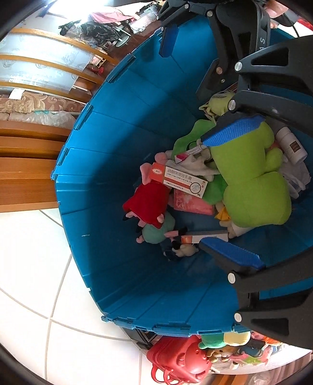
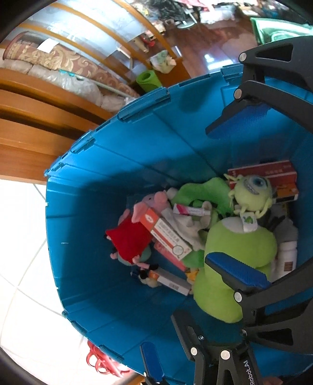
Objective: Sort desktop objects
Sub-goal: 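Carry the box, glove and tube into the blue bin and open both tools, then move both open tools back over the pile on the bed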
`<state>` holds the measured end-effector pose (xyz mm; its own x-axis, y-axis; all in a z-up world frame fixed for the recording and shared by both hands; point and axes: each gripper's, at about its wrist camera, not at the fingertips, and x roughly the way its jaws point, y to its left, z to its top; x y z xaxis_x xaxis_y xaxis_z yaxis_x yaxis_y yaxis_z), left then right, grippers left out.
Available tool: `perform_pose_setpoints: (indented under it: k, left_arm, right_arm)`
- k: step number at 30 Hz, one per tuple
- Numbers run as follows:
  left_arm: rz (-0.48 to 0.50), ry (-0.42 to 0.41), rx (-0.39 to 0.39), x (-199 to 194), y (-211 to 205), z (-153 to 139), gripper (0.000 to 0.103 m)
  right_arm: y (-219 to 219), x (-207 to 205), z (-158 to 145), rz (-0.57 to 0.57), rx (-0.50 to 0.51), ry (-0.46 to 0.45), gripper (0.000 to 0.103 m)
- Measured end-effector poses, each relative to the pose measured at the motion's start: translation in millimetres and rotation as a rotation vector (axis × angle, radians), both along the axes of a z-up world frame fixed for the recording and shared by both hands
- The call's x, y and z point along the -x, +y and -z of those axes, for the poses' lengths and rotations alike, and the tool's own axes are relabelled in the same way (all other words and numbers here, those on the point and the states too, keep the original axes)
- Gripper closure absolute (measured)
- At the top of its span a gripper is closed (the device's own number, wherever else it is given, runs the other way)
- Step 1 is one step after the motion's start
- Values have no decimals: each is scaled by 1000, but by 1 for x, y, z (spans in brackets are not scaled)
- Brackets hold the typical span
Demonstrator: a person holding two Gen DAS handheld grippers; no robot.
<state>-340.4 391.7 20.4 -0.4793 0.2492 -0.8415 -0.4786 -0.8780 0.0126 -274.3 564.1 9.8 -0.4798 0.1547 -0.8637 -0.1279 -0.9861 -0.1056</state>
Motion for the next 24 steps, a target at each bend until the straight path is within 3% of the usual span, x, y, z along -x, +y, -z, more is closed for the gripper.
perform_pose_setpoints:
  k: [7,11,15,20,24]
  left_arm:
    - [48,52,-86,-26,-28,-26,25]
    - [36,169,-148,-52,-68,-51,24]
    - [-35,270,-210,-71,-125,-65,20]
    - [-156,345,-220,-85,-207,-52,20]
    - [-263,344,-188,-90,-279,-24,20]
  right_arm:
    - [-9,-13,-14,-12,39,21,0]
    - [-27,-32,-35,-25,70,84,0]
    - [-70,-58,-66,-69,92,199,0]
    - [-134,-85,-89,-128,84,339,0]
    - [-193,-99,-94,-179,115,414,0]
